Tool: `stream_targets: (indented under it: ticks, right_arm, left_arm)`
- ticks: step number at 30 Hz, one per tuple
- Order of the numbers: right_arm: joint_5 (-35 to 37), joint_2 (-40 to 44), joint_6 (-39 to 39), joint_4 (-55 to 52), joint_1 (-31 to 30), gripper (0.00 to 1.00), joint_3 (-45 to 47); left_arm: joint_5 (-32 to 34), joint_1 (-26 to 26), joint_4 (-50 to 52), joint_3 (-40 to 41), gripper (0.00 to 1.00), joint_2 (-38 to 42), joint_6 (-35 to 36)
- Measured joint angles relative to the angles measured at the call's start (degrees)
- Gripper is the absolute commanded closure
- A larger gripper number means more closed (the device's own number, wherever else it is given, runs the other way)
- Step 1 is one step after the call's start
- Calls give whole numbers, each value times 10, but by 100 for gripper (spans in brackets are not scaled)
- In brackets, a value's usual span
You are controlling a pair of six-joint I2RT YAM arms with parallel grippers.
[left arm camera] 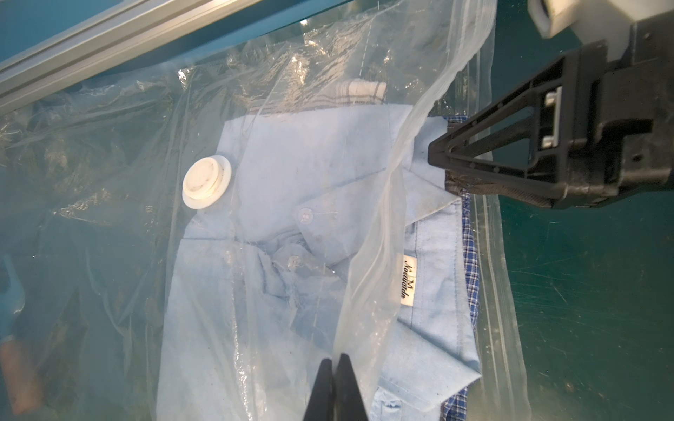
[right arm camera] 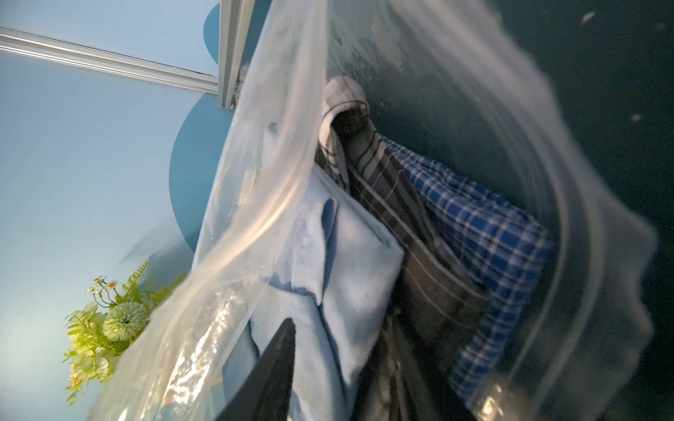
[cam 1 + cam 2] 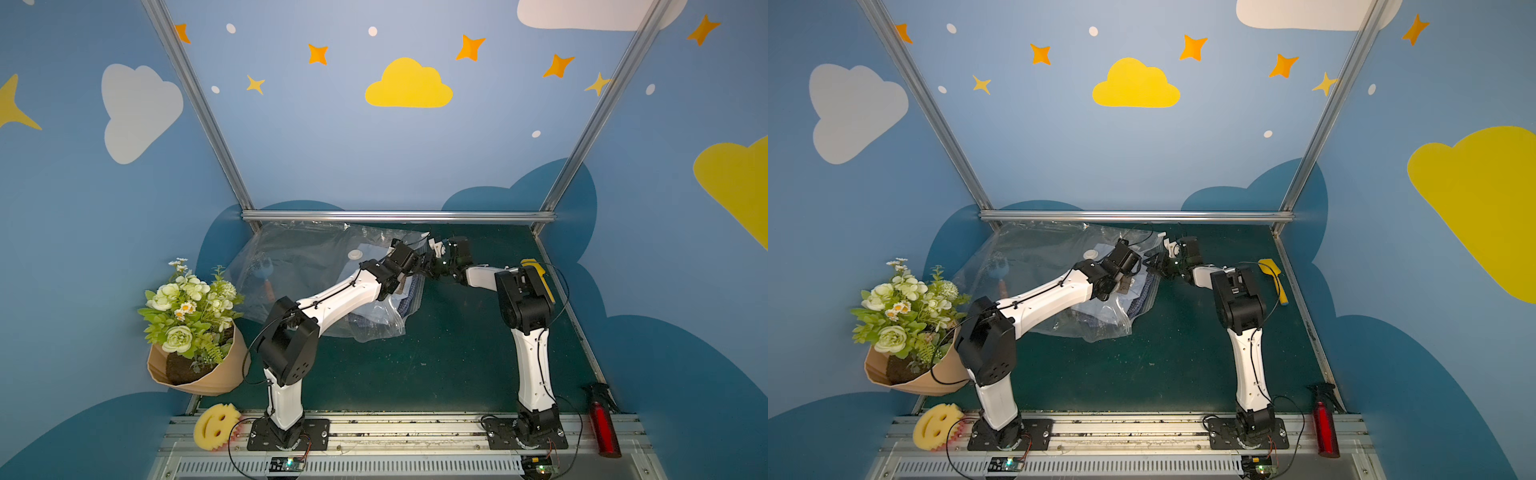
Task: Take the shirt out of the vacuum bag
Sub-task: Take out the shirt from the vacuum bag.
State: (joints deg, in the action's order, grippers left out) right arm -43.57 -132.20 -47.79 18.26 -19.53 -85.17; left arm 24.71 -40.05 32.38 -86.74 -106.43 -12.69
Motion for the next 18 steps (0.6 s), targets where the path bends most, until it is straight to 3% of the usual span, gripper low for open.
stream_targets:
  ticks: [11, 18]
  right_arm:
    - [7, -7, -1, 0, -17, 65, -13]
    - [22, -6, 9, -16, -19, 80, -13]
  left_arm:
    - [0, 1, 0, 0, 96, 0, 0]
    - [-2, 3, -4, 5, 96, 0, 0]
